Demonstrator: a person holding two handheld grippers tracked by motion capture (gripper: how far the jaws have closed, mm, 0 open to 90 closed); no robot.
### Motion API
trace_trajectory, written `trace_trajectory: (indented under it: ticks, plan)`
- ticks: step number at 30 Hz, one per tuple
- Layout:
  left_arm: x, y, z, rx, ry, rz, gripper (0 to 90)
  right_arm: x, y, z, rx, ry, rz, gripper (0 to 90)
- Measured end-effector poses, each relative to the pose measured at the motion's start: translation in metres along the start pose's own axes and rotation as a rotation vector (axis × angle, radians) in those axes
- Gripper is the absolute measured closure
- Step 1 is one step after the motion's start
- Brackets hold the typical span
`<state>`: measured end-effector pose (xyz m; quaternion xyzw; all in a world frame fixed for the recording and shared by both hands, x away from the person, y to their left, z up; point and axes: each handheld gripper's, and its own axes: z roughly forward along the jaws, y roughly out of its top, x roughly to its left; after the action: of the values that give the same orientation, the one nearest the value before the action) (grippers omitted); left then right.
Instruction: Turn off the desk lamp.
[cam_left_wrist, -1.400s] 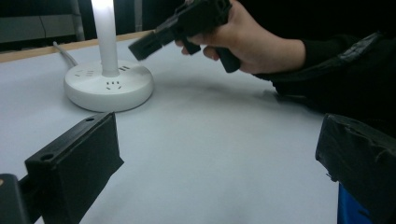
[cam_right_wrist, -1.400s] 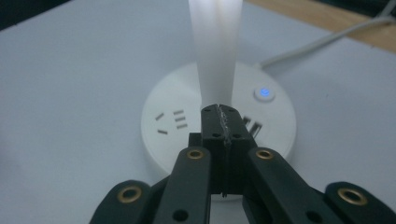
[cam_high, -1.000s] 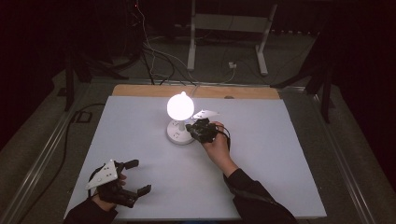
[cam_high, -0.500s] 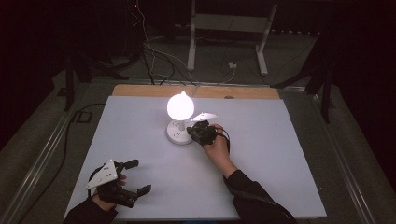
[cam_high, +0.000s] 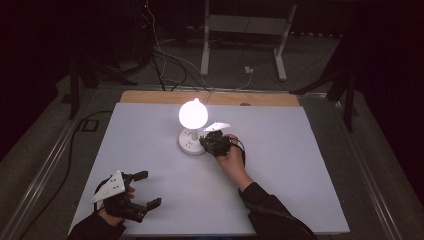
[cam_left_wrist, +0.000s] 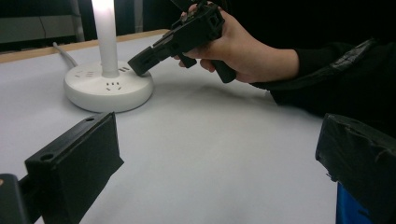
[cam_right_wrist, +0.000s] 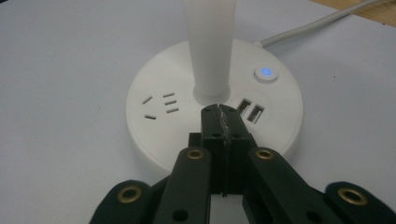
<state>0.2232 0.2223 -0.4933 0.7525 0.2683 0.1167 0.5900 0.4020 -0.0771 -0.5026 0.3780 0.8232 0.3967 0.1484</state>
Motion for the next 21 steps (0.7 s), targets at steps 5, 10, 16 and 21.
trace_trajectory:
  ticks: [5, 10, 16, 21]
  plan:
    - [0.000, 0.000, 0.000, 0.003, 0.000, 0.002, 0.5, 0.000, -0.001, 0.001, -0.007, -0.003, 0.004, 90.0]
    - [0.000, 0.000, 0.000, 0.001, 0.000, 0.003, 0.5, 0.000, 0.001, -0.002, -0.003, 0.004, -0.004, 89.9]
    - [0.000, 0.000, 0.000, 0.002, 0.001, 0.003, 0.5, -0.001, 0.007, -0.016, -0.040, 0.045, 0.000, 83.9]
    - [0.000, 0.000, 0.001, 0.007, 0.004, 0.006, 0.5, -0.002, 0.008, -0.025, -0.054, 0.103, -0.018, 69.4]
